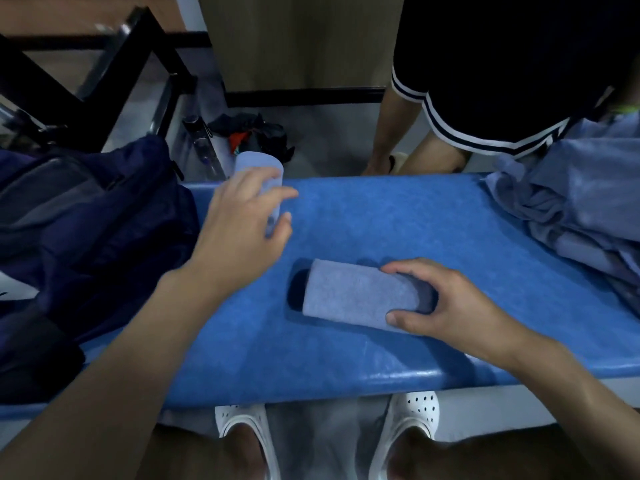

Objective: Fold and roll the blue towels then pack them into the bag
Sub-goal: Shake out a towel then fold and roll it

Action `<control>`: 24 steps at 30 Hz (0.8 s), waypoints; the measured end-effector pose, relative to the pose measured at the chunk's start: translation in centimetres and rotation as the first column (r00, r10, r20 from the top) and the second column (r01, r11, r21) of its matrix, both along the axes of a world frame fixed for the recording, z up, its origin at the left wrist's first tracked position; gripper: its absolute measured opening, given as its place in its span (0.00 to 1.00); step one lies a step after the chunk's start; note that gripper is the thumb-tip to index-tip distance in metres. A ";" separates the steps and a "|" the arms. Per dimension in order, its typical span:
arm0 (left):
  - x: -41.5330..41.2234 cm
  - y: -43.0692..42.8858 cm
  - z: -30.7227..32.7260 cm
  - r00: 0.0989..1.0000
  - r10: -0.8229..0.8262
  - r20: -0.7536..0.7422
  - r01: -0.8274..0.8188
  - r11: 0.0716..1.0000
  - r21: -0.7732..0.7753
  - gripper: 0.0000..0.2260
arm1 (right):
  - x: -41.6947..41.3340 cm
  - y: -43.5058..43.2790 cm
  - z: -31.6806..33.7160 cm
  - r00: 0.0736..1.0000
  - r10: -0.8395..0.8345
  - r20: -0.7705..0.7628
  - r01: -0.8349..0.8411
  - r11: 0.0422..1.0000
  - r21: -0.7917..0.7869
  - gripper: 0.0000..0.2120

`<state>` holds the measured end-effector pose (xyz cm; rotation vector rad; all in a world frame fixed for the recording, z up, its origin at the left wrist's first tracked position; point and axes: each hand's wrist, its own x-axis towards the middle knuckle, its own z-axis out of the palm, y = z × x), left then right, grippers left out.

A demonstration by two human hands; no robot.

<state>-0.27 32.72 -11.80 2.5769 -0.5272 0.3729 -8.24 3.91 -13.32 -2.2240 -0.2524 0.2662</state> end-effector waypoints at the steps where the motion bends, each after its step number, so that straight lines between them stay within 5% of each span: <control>1: 0.5 0.9 -0.1 0.999 0.049 -0.010 -0.048 0.998 0.041 0.19 | 0.3 0.5 -0.1 1.000 -0.021 0.016 0.021 1.000 -0.005 0.24; 7: 1.0 3.4 -1.4 0.963 0.123 -0.239 -0.086 0.984 0.158 0.21 | 2.9 3.8 -0.5 0.970 -0.226 0.093 0.236 0.965 -0.117 0.24; 12: 1.0 4.1 -1.5 0.946 0.135 -0.294 -0.112 0.989 0.092 0.20 | 5.7 7.7 -0.7 0.892 -0.450 0.044 0.451 0.883 -0.131 0.23; 21: 1.1 4.2 -1.4 0.926 0.134 -0.353 -0.119 0.991 0.064 0.22 | 10.0 12.3 1.0 0.890 -0.423 -0.172 0.403 0.905 -0.138 0.23; 24: 1.0 4.1 -1.4 0.924 0.112 -0.365 -0.101 0.994 0.049 0.24 | 10.0 11.7 1.5 0.931 -0.352 -0.094 0.327 0.921 -0.213 0.21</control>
